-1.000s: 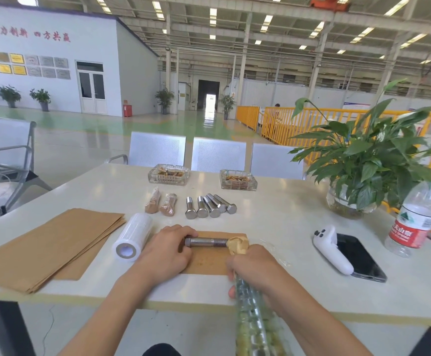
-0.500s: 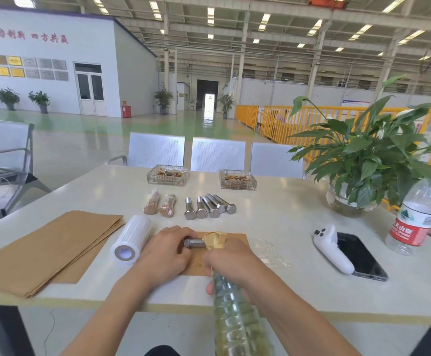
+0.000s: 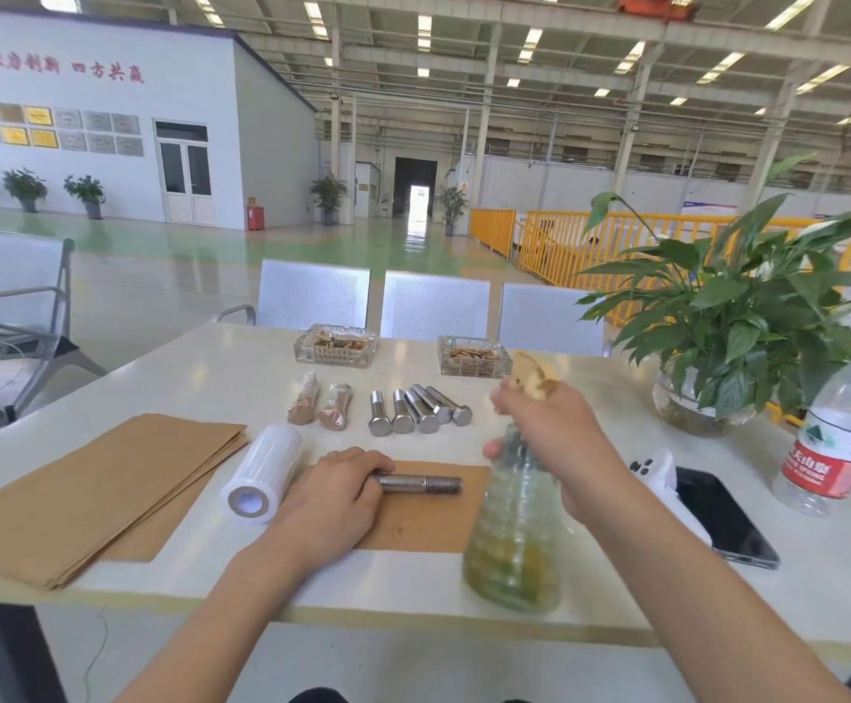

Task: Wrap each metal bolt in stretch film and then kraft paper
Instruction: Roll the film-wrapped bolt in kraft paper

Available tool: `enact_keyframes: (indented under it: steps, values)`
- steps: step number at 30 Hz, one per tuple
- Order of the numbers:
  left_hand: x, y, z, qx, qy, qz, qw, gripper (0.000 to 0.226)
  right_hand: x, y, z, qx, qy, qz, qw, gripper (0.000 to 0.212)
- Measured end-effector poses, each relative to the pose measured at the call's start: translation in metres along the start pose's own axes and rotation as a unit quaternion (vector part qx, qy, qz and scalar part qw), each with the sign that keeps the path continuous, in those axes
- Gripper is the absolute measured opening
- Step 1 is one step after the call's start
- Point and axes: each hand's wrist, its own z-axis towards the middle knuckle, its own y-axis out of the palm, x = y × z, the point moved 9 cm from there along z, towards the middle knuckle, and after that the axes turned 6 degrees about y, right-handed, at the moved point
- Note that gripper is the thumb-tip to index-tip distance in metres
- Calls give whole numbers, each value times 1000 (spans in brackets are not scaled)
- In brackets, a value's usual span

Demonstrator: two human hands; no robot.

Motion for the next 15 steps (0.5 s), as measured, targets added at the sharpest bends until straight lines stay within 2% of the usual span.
enact_keyframes:
  steps: [4,7,10,13,15]
  values:
    - [-2,-7,6,27,-14,14,999,30,-27,-41,26,83,-80,7,993,12]
    - [-1,-6,18,0,-24,31,999,32,-29,-58,41,164,-158,-88,970,11]
    - [-2,-2,33,-43,-36,48,997,37,-12,-60,49,188,-205,-140,950,10]
    - [-7,9,42,-99,-56,63,991,38,6,-72,59,211,-173,-184,944,22]
    - [-8,15,48,-132,-55,80,987,35,22,-78,69,190,-89,-299,931,38]
